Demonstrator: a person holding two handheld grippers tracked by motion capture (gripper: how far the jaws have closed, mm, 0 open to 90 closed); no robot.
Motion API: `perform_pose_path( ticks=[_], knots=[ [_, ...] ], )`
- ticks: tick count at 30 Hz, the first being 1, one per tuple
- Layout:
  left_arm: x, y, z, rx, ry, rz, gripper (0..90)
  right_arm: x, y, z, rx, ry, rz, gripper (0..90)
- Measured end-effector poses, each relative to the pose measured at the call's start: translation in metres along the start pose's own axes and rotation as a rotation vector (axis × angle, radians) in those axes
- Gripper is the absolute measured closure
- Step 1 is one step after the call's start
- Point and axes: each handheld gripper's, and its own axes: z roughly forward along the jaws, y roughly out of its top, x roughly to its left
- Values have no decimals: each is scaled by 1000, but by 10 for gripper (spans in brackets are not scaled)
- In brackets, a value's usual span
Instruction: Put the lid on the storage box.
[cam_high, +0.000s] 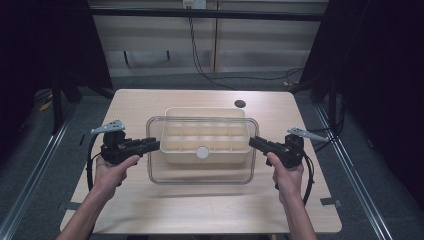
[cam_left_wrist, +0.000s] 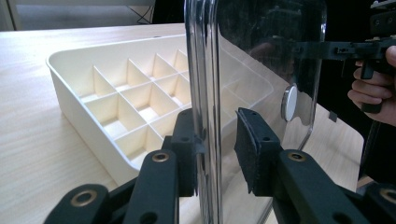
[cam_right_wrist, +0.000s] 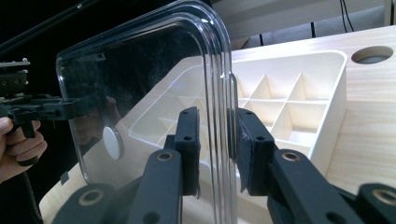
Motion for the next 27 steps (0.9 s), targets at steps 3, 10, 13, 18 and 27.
perform_pose_path(
  ticks=[3, 10, 13, 18, 27],
  knots=[
    [1, 8, 2, -5, 3, 3, 699, -2, 6, 1, -11, -5, 2, 724],
    [3, 17, 6, -8, 12, 10, 698, -5, 16, 4, -20, -12, -1, 719],
    [5, 23, 6, -6, 14, 12, 697, -6, 21, 7, -25, -12, -3, 719],
    [4, 28, 6, -18, 16, 11, 700, -8, 26, 10, -31, -9, 6, 713],
    [7, 40, 10, -21, 31, 18, 698, -11, 36, 13, -43, -5, 12, 715]
  ],
)
